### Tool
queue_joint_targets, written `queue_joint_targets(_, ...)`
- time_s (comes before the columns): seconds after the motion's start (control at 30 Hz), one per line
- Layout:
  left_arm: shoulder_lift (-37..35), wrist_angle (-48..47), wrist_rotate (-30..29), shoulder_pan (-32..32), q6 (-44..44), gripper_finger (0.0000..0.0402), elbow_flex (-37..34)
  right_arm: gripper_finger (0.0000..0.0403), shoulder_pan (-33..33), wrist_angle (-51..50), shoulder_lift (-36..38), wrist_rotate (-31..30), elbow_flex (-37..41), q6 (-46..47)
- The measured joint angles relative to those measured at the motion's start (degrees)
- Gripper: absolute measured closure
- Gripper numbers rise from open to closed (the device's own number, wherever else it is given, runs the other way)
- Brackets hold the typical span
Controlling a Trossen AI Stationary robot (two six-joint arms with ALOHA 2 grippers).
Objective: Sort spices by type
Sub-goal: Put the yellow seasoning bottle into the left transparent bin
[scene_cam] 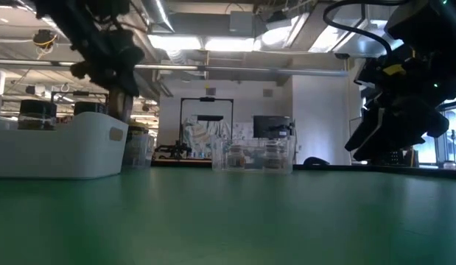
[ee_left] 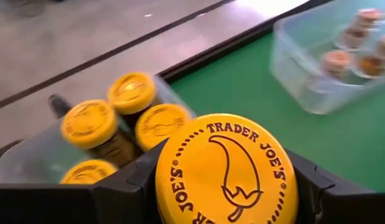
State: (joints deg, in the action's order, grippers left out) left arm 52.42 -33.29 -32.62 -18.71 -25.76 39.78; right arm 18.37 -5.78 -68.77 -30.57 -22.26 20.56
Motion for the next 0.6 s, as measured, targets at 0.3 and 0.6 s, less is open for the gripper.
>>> queue_joint_targets(0.3, 0.2, 9.0, -5.0, -7.0, 2.0, 0.0195, -5.5, 0.001, 0.0, 0.0, 0.0, 0.1, 0.0, 0.1)
queue_joint_targets(0.6, 0.5, 19.6, -5.0, -12.3, 7.0, 0.0195, -10.3, 0.001, 0.0, -0.1, 0.0, 0.1, 0.0, 0.2)
